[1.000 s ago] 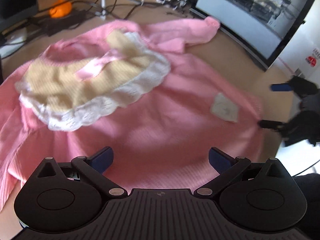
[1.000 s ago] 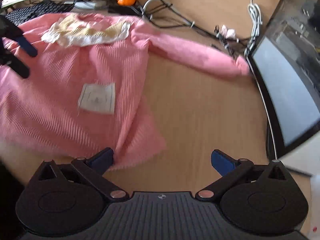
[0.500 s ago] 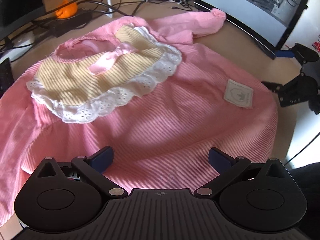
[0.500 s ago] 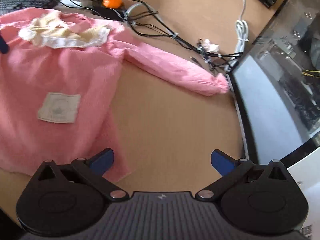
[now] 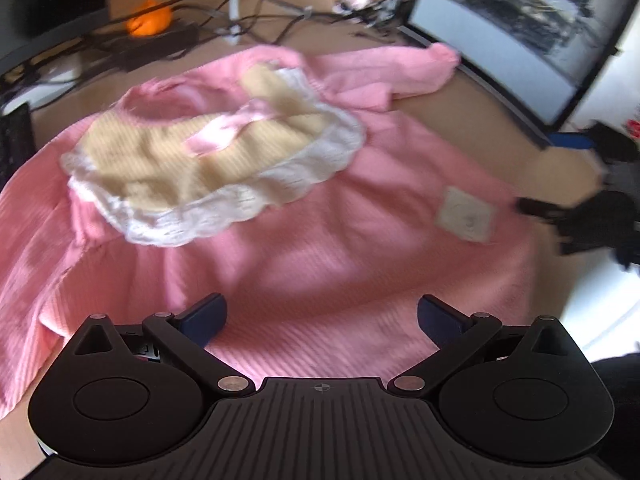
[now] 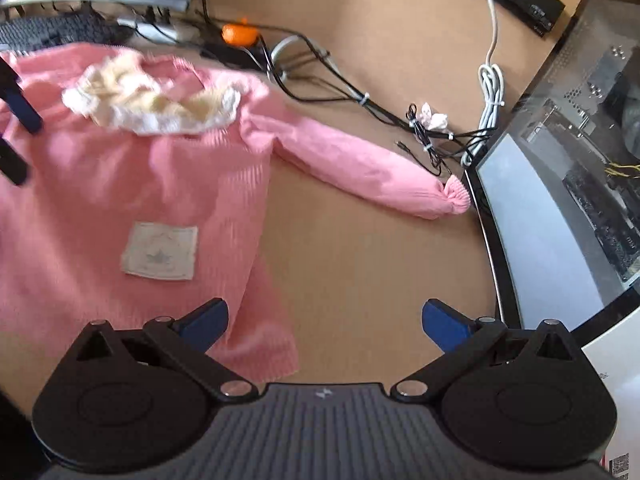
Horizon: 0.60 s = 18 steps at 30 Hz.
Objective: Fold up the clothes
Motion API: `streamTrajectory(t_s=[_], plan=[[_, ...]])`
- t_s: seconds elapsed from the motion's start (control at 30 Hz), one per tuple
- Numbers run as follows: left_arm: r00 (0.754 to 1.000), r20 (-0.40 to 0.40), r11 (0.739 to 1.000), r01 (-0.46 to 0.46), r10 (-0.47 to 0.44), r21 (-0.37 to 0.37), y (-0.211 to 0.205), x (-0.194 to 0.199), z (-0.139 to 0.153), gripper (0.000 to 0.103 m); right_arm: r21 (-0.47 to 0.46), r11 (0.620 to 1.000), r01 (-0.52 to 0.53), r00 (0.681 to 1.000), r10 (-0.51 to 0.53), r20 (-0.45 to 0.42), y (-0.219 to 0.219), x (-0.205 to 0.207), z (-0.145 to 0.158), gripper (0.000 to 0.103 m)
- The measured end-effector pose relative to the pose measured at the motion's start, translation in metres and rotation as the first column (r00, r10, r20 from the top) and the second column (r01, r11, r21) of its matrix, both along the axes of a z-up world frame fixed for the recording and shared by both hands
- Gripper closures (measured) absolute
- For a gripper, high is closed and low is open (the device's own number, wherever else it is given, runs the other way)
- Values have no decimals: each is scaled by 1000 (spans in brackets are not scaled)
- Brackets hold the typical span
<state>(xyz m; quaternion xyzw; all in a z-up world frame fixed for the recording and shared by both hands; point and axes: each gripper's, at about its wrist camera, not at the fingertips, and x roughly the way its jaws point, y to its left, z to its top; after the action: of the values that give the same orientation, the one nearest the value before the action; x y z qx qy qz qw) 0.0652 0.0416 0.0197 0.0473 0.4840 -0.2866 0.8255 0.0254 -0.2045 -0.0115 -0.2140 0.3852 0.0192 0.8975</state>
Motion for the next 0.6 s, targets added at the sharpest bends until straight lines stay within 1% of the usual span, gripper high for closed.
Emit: streamTrajectory(t_s=[0.07, 0.17, 0.23, 0.3, 0.4, 0.43, 0.5, 0.57, 0.6], plan=[[1000, 0, 1000, 19, -19, -2, -3, -6, 1, 0, -15, 1000, 14, 1000, -14, -15, 0, 3, -9, 0], [999, -36, 1000, -5, 5, 2, 0, -10, -9, 0, -5, 1000, 27, 999, -27, -44, -3, -5, -9, 0], [999, -32, 1000, -14, 14, -14, 5, -15, -10, 0, 9, 1000, 28, 997, -28, -70, -2, -14, -7, 0], [999, -45, 999, -12, 11, -33, 11, -21, -10, 0, 14, 1000, 20, 994, -18, -105, -1, -24, -4, 0], [997, -59, 997, -44, 40, -61, 18, -27, -10, 0, 69, 998, 14, 993, -6, -120, -3, -28, 8, 0], [995, -76, 996, -63, 58, -61, 18, -23, -8, 0, 105, 994, 15, 994, -3, -113, -4, -26, 15, 0], [988, -114, 991, -115, 106, -69, 19, -13, -4, 0, 239, 971, 9, 997, 9, -74, -8, -7, 36, 0], [982, -83, 975, -179, 169, -130, 23, 2, 10, 0, 381, 924, -19, 998, 39, -45, -10, 20, 51, 0], [980, -45, 969, -197, 192, -147, 24, 8, 16, 0, 440, 897, -33, 998, 54, -35, -8, 36, 54, 0]])
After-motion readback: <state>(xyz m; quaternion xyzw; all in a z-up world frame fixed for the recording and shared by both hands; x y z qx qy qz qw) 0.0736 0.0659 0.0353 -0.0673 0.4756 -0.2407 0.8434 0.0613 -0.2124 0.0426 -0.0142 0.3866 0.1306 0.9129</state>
